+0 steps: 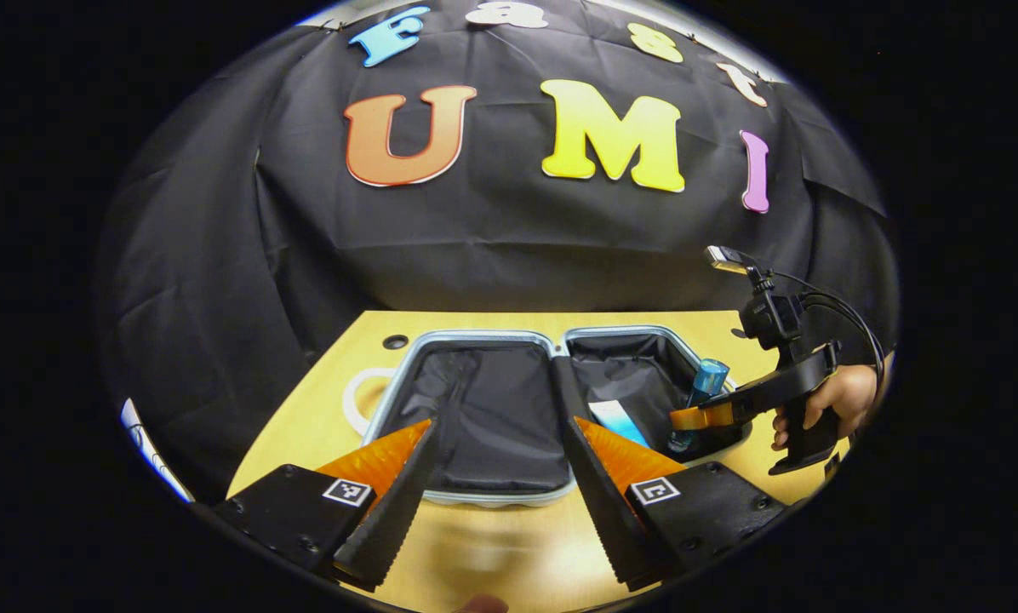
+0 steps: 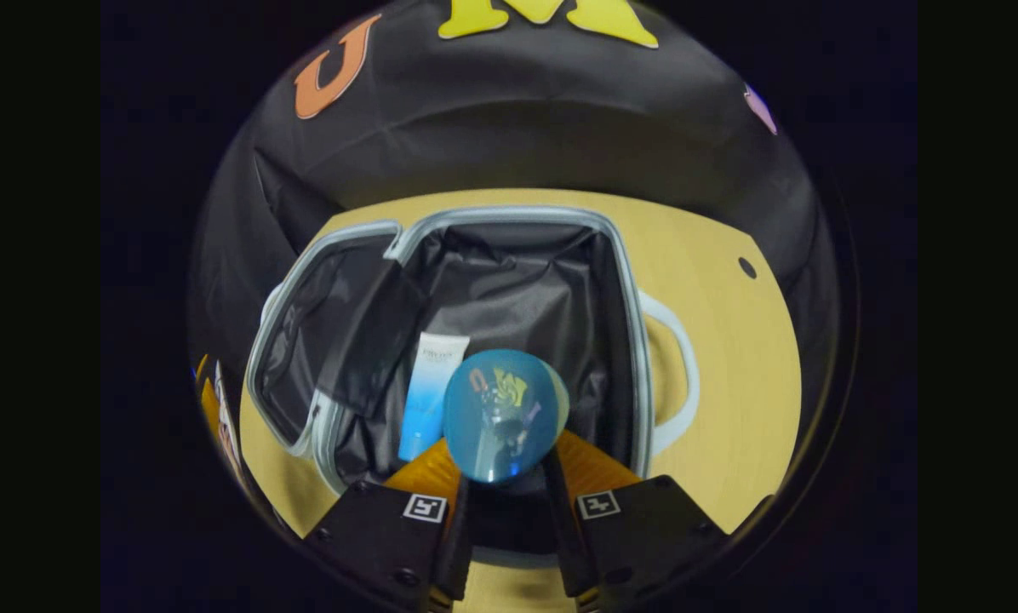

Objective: First open the suitcase, pack the skin care products into it, and then close the suitcase.

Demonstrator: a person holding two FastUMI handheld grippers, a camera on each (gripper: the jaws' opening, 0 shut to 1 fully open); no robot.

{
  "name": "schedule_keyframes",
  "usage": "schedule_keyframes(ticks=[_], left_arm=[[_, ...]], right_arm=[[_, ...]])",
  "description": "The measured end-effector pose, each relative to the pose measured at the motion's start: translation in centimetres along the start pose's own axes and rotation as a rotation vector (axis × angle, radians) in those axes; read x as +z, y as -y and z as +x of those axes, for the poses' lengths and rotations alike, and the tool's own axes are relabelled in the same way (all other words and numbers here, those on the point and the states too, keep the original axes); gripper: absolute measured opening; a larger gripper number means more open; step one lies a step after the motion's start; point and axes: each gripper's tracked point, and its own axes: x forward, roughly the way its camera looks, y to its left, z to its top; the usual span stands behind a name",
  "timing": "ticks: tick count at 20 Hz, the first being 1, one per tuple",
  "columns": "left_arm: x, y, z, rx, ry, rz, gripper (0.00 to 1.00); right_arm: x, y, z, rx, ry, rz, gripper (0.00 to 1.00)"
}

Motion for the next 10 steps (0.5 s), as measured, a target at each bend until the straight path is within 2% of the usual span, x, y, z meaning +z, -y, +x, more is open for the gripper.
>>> schedule_keyframes(ticks=[3, 5, 9, 10], left_arm=[[0.8, -3.0, 0.4, 0.053, 0.029, 0.007, 0.94], [1.1, -5.6, 1.0, 0.101, 0.042, 0.016, 0.94], [2.2, -8.9, 1.9, 0.144, 0.074, -0.049, 0.94], [2.3, -9.6, 2.6, 0.142, 0.084, -0.076, 0.94]], right_arm=[[1.2, 0.0, 1.2, -0.022, -0.003, 0.046, 0.36], [1.8, 0.0, 2.1, -0.039, -0.013, 0.064, 0.39], [1.8, 0.3, 3.3, -0.068, -0.034, 0.06, 0.36], [1.7, 0.3, 3.4, -0.075, -0.041, 0.061, 0.39]])
